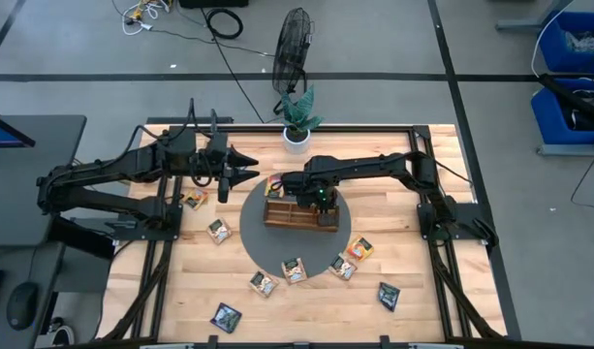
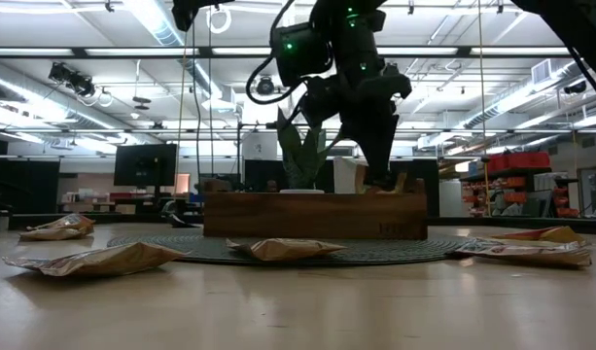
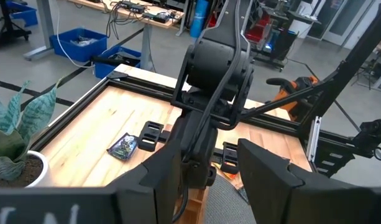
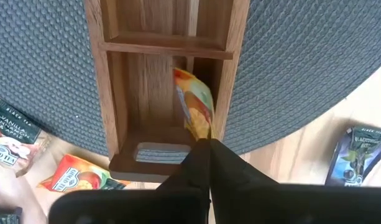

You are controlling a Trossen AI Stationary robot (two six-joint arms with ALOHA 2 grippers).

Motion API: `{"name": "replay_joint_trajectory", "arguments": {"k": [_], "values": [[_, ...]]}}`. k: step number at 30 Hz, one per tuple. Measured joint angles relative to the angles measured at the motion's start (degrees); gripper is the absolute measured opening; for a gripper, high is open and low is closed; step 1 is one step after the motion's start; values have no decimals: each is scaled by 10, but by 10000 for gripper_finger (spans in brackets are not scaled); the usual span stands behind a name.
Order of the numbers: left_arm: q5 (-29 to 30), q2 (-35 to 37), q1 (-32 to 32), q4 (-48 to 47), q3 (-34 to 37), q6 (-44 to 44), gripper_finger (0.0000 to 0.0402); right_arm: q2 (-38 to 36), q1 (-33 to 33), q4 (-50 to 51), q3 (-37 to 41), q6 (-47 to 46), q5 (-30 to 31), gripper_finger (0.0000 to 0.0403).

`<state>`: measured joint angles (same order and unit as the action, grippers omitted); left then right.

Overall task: Pick & Place Tea
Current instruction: Put the yellow tea bag into the right section of the wooden organizer

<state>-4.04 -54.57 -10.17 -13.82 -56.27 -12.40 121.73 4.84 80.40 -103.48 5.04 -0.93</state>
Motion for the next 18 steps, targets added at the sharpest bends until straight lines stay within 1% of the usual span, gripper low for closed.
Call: {"name": "replay_joint_trajectory", "arguments": {"k": [8, 11, 18], "values": [[0, 0, 0, 0, 0, 0, 165, 0, 0, -9, 0, -2, -1, 1], [0, 0, 0, 0, 0, 1, 165, 0, 0, 2, 0, -25, -2, 3], [0, 0, 0, 0, 0, 2, 165, 0, 0, 21, 0, -29, -6, 2]]}}
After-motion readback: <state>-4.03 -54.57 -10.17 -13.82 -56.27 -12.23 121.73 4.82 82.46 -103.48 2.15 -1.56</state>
